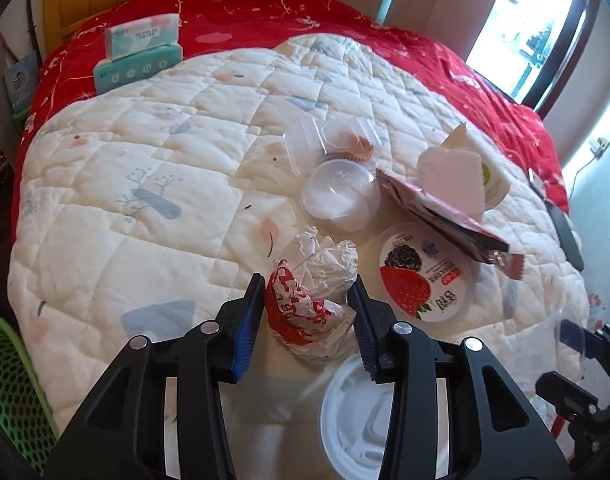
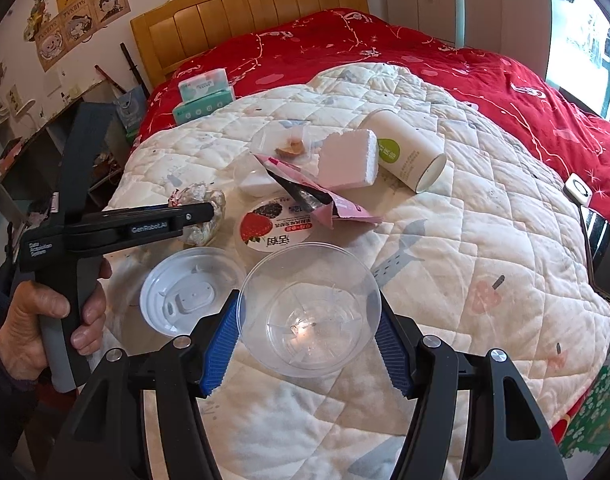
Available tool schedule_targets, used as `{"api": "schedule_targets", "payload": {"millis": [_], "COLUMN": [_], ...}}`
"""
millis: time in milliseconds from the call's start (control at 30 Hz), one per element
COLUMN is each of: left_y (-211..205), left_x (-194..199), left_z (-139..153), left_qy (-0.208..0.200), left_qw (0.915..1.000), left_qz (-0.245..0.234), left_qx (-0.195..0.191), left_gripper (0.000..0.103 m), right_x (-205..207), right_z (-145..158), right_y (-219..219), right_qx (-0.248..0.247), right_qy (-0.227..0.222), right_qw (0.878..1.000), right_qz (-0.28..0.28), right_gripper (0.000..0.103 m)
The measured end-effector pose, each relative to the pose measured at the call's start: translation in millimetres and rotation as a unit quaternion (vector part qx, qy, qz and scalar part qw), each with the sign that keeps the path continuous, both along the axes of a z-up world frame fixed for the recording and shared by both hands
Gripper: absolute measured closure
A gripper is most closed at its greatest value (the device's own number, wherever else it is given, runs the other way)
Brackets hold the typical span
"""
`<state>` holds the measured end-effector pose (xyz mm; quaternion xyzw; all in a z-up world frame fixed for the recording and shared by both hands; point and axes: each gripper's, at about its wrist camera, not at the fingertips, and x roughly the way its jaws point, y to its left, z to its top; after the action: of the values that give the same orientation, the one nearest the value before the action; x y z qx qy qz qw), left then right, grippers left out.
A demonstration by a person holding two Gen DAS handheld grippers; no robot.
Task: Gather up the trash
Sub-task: 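Grasp the clear plastic bowl with the right tool while the left tool grasps the crumpled paper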
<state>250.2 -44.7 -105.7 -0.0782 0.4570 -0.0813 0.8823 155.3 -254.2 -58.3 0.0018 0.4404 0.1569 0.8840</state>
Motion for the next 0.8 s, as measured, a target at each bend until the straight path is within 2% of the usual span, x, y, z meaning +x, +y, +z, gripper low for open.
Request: {"api": "schedule_targets", "payload": {"millis": [267, 467, 800], "left_y": [28, 71, 159], "left_x": [-41, -81, -156], "left_z": [37, 58, 68], "left_qy": [-0.045, -0.065, -0.083], "left_qw": [0.9986, 0.9954, 0.9826], "left_qz": [0.027, 0.069, 0.166], "left_qx": [-0.001, -0.01, 0.009], "left_gripper": [0.062, 0.062, 0.062], "right_x": [-15, -26, -41], "right_z": [16, 25, 40], "right_y": [18, 46, 104], "right_qx": [0.005, 0.016, 0.021], "right_qy": [-0.015, -0.02, -0.034], "right_qw": [1.0, 0.999, 0.994], "right_qz": [0.017, 0.042, 0.099], "right_gripper": [0.042, 0.042, 0.042]}}
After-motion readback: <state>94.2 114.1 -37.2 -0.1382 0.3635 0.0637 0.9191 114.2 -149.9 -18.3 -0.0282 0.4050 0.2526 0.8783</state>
